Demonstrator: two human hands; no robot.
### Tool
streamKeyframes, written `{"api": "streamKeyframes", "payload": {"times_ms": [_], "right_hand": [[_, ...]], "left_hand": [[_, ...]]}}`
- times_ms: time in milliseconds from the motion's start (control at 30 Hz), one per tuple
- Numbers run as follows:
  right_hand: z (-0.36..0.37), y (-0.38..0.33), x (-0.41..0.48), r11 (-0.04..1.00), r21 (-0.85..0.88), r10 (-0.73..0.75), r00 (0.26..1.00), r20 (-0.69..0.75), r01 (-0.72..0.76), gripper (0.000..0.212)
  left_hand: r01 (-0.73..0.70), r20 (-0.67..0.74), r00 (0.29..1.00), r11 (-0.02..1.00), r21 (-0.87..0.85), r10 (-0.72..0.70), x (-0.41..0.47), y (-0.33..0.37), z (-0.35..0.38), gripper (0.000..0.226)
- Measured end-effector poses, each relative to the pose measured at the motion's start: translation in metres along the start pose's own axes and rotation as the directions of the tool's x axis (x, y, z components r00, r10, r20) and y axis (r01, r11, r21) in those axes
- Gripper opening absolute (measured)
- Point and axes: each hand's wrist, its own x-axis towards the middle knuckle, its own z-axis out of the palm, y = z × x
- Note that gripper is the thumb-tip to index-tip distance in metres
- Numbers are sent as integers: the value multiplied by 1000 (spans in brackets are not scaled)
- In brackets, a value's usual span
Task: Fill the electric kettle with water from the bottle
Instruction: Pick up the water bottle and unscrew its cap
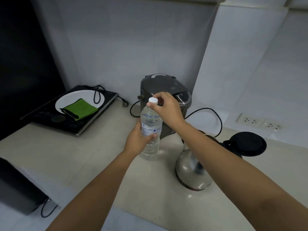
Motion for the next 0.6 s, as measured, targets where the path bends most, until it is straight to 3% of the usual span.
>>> {"api": "streamKeyframes", "payload": {"times_ms": [133, 333, 600], "right_hand": [[0, -4, 3, 999, 15, 40, 998, 45, -41, 31], [-8, -3, 9, 1000, -26, -7, 991, 132, 11, 28], [-22, -11, 12, 999, 32, 1, 941, 338, -13, 38]], "left_hand": [[-13, 1, 1000, 1000, 15, 13, 1, -4, -1, 76], [-24, 13, 1000, 999, 32, 24, 5, -9, -2, 70], [-15, 41, 999, 1000, 11, 15, 6, -10, -7, 67]]}}
